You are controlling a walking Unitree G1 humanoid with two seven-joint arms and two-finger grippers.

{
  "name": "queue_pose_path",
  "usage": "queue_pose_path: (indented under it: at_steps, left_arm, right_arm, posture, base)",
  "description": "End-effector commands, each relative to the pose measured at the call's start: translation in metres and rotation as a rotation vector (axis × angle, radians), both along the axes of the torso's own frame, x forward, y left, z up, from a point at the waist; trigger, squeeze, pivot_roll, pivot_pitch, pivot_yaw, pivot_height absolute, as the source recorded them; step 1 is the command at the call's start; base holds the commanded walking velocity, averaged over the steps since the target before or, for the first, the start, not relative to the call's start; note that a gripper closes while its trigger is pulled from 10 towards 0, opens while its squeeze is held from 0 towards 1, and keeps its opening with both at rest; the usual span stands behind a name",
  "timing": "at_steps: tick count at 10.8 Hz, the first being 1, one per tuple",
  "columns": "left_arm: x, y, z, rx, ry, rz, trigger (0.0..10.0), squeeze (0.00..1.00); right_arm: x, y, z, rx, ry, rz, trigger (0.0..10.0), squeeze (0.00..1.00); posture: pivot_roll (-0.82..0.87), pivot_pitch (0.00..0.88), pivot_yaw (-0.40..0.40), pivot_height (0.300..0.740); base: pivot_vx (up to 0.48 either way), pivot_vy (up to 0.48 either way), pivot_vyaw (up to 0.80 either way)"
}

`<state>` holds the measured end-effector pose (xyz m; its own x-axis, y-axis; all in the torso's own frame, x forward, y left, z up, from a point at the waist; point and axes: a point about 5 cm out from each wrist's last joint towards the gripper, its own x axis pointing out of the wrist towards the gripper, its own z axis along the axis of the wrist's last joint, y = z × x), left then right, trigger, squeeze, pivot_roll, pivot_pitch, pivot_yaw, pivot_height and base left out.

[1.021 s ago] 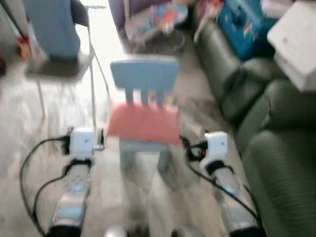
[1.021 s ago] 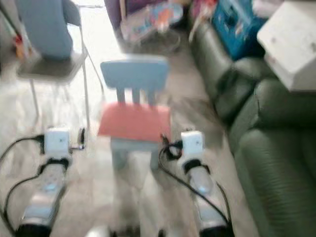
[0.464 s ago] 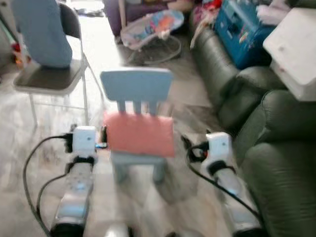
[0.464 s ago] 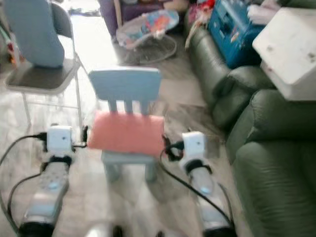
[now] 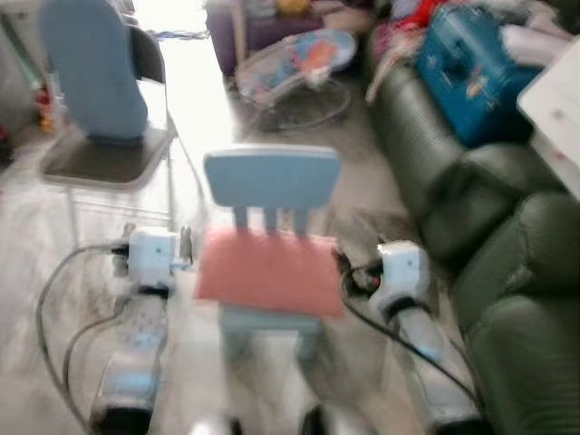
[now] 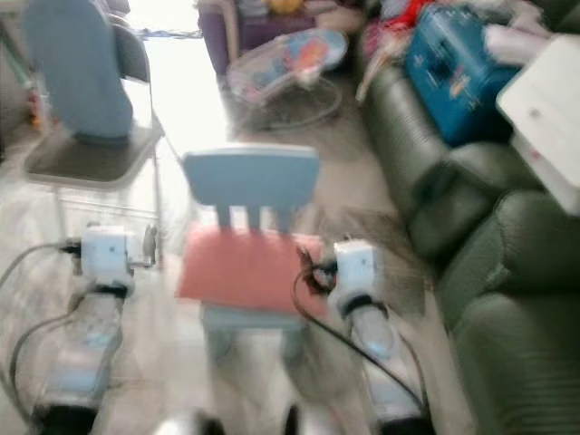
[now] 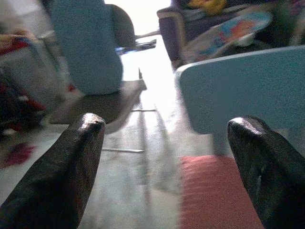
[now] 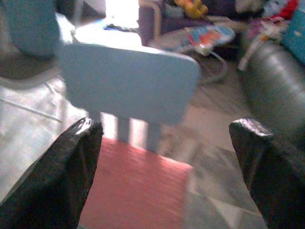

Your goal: Move the pillow to the sofa

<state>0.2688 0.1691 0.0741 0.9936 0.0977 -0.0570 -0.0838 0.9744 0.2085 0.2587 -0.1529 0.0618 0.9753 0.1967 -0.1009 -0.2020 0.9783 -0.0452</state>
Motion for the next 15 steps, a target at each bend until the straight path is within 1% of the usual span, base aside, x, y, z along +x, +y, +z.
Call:
queue_pose_path:
  at_steps: [1, 6, 10, 13, 15]
  left_arm:
    - [-0.0001, 0.0101, 0.0008, 0.032, 0.005, 0.026, 10.0, 0.00]
    - [0.0008, 0.0065, 0.0026, 0.019, -0.006, 0.005, 10.0, 0.00]
    - [0.0006, 0.0058, 0.0019, 0.019, -0.003, -0.001, 10.0, 0.00]
    - [0.0000, 0.0051, 0.0012, 0.016, 0.000, -0.003, 10.0, 0.00]
    - [0.0000, 0.0038, 0.0014, -0.005, -0.010, 0.004, 10.0, 0.00]
  right_arm:
    - [0.0012, 0.0062, 0.0022, 0.018, -0.010, 0.011, 10.0, 0.00]
    - [0.0028, 0.0063, 0.0009, 0.022, -0.002, -0.006, 10.0, 0.00]
    - [0.0038, 0.0067, 0.0012, 0.017, 0.000, -0.005, 10.0, 0.00]
    - [0.0040, 0.0085, 0.0013, 0.020, 0.000, -0.002, 10.0, 0.00]
    - [0.0042, 0.0082, 0.0011, 0.019, 0.001, 0.000, 10.0, 0.00]
  posture:
    - [0.01, 0.073, -0.043, 0.740]
    - [0.01, 0.074, -0.038, 0.740]
    - [0.01, 0.076, -0.040, 0.740]
    - [0.00, 0.079, -0.042, 0.740]
    - [0.00, 0.080, -0.043, 0.740]
  base:
    - [0.000, 0.000, 0.00]
    - [0.000, 0.000, -0.08]
    - [0.352, 0.000, 0.00]
    - [0.300, 0.000, -0.73]
    - [0.000, 0.000, 0.00]
